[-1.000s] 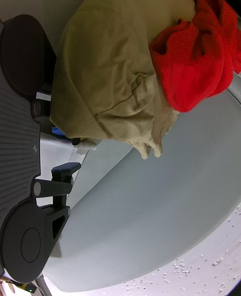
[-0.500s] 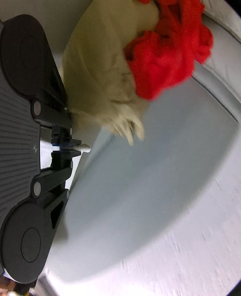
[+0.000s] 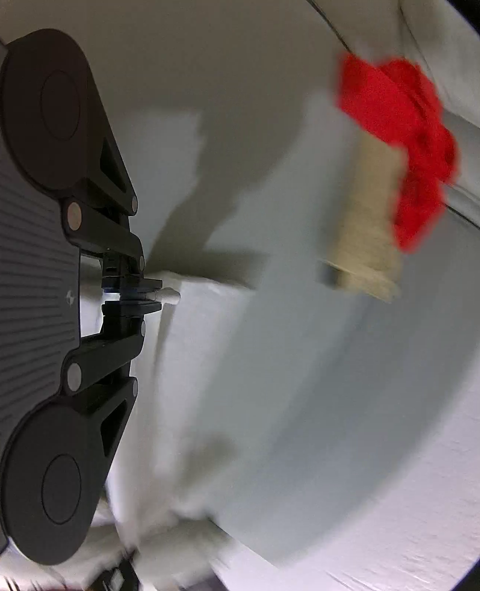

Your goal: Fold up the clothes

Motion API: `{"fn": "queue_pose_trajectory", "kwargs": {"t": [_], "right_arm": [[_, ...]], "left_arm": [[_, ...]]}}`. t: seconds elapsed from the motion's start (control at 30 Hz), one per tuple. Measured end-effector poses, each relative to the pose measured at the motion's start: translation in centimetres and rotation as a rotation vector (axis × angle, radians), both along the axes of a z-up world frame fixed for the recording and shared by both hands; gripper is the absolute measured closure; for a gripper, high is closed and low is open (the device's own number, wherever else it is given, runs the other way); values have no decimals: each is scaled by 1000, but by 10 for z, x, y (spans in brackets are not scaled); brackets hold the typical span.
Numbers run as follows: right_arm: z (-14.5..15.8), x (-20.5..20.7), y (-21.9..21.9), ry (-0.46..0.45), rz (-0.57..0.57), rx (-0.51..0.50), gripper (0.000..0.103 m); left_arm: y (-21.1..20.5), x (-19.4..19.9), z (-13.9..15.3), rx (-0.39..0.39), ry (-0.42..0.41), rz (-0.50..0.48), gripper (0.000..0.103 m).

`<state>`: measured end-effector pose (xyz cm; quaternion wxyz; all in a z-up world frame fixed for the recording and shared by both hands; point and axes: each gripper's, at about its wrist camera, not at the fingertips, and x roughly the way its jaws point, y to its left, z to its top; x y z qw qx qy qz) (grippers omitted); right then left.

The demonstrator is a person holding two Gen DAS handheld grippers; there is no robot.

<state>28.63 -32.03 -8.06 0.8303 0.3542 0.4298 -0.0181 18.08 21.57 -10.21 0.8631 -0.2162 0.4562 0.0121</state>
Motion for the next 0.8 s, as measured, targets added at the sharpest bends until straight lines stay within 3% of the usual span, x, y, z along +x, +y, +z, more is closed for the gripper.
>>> {"fn": "queue_pose_trajectory", "kwargs": {"t": [0.1, 0.2, 0.3, 0.43, 0.63, 0.8], "right_arm": [[0, -46, -1, 6, -6, -26, 98], [12, -73, -8, -39, 8, -74, 98], [14, -94, -17, -35, 32, -110, 98], [1, -106, -26, -14, 55, -111, 98], [-9, -131, -28, 10, 49, -113, 98], [-8, -144, -31, 11, 40, -132, 98]], "left_arm": [[-15, -35, 22, -24, -45, 3, 101], [-32, -60, 38, 92, -44, 10, 101], [-53, -86, 57, 154, -64, 15, 101], [-65, -98, 48, 220, -72, 17, 100], [-41, -113, 25, 159, -82, 86, 100], [-39, -111, 10, 171, -39, 78, 100]]}}
